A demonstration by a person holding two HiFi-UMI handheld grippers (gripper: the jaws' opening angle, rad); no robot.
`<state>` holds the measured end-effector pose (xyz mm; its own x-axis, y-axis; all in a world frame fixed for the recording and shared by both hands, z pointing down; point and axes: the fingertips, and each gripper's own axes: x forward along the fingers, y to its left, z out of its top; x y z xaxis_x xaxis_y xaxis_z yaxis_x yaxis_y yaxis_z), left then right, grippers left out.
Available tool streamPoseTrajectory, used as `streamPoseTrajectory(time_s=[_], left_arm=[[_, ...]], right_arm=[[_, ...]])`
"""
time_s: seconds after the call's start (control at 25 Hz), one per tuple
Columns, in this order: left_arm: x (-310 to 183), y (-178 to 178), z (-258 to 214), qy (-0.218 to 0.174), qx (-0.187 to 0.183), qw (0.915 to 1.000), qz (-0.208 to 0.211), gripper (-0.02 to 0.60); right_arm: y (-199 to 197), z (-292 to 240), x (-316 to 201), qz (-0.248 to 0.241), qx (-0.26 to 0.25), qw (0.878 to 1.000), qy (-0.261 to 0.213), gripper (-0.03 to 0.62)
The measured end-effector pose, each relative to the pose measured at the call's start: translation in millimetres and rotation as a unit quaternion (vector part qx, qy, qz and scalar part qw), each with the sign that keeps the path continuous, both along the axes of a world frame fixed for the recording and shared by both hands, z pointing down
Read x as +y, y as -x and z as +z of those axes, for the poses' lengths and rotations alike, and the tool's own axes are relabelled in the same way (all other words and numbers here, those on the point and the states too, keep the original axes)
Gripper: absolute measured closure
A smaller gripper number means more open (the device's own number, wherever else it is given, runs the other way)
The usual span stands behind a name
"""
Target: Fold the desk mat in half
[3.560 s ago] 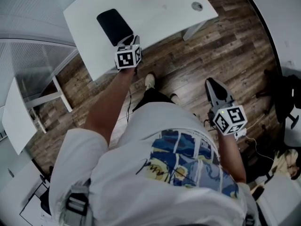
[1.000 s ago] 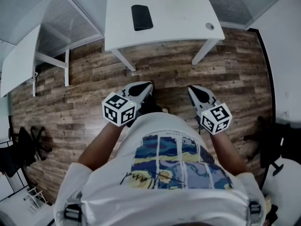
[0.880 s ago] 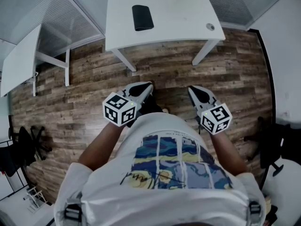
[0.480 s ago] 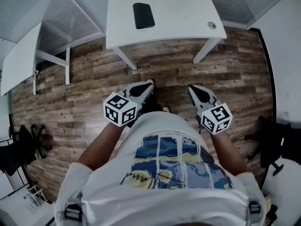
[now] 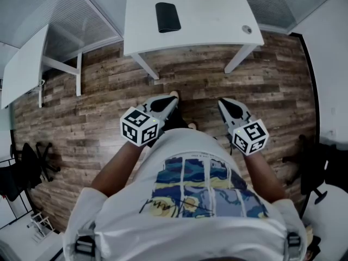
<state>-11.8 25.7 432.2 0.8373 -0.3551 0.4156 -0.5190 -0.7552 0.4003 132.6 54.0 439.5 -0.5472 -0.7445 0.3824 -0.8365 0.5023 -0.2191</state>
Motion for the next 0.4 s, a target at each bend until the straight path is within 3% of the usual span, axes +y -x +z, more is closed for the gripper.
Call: streamPoseTrajectory(time_s=[0.4], left_arm=[[-18,2,1,-0.003,-0.003,1.0000,-0.003,0.578]], right_arm=[[1,3,-13,0.003,-0.001,1.000,0.003,0.594]])
